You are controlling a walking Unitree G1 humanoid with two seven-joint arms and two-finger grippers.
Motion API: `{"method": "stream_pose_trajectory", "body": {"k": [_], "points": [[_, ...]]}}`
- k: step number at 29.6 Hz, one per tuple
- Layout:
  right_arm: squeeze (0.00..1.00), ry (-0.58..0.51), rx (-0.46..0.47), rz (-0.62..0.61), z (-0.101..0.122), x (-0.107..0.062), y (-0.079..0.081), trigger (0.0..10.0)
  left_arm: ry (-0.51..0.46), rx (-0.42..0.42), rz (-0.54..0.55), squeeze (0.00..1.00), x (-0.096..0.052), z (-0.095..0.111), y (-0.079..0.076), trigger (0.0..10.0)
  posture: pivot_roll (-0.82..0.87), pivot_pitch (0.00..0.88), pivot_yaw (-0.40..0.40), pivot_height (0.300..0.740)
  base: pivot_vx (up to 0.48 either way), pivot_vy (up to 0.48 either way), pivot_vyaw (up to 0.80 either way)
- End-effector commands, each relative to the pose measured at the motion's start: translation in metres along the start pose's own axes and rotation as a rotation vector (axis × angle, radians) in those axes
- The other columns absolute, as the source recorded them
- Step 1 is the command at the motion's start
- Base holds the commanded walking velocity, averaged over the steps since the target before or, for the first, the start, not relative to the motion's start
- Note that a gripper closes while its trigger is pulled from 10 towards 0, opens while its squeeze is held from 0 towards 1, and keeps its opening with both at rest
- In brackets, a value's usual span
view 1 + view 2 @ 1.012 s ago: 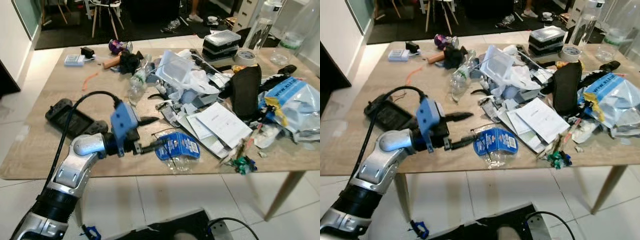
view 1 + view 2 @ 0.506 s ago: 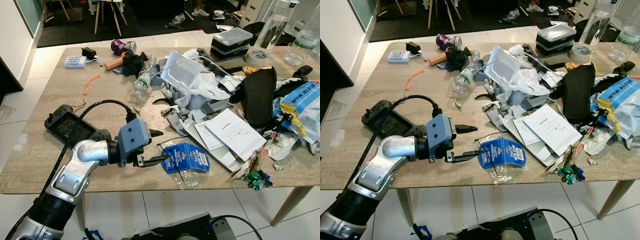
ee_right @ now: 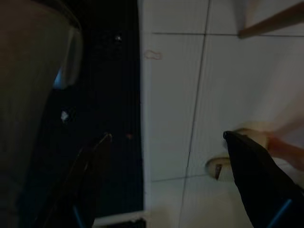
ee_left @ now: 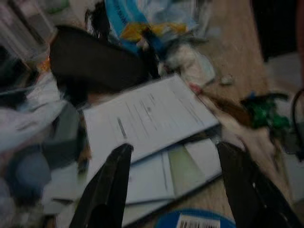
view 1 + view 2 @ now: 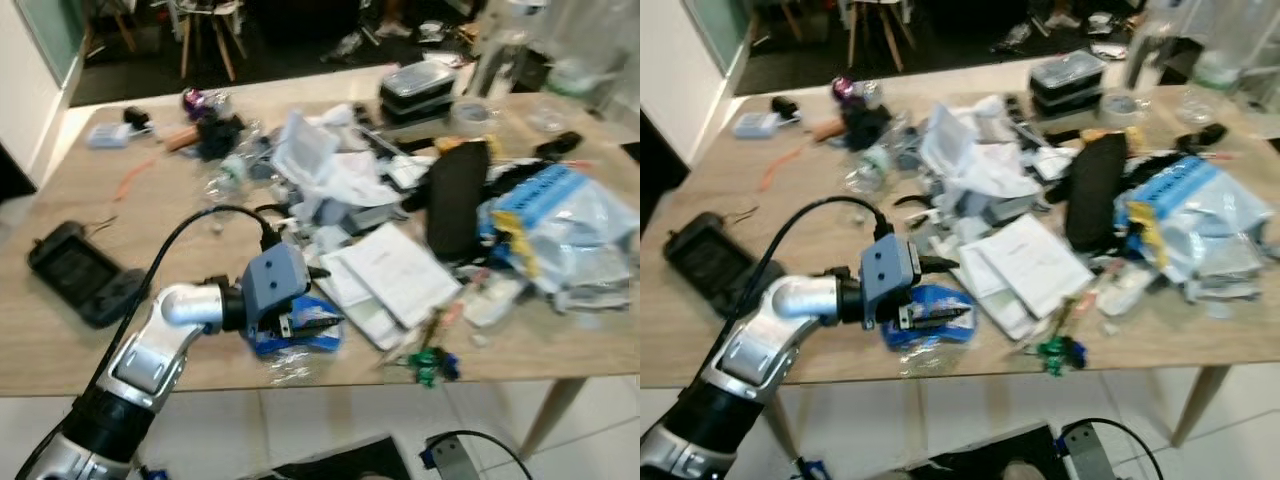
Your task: Picking trash to rubbish bin
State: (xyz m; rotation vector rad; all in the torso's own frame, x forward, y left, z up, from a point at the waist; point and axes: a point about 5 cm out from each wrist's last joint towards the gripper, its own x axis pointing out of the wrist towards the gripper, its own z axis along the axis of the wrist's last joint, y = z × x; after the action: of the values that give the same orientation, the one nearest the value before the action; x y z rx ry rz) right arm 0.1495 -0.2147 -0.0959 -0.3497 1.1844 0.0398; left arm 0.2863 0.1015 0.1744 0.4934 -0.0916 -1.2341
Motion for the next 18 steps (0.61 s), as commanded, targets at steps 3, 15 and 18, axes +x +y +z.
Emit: {"method": "stream_pose_trajectory", "body": {"k": [3,15,18], "points": [[0.0,0.029,-0.007,0.011,-0.008,0.0,0.003,10.0,0.005,0.02,0.024,0.0,-0.001,-0.002,0.001,10.0,-0.05,0.135,0.028,0.74,0.0,0.0,0.0],[0.0,0.032,-0.014,0.014,-0.009,0.0,0.003,10.0,0.152,0.122,0.143,0.0,-0.035,-0.016,0.028,10.0,-0.05,0.135,0.028,0.74,0.0,0.0,0.0],[0.0,0.033,-0.015,0.015,-0.009,0.0,0.003,10.0,0.215,0.16,0.169,0.0,-0.051,-0.019,0.037,10.0,-0.05,0.14,0.028,0.74,0.0,0.0,0.0]]}}
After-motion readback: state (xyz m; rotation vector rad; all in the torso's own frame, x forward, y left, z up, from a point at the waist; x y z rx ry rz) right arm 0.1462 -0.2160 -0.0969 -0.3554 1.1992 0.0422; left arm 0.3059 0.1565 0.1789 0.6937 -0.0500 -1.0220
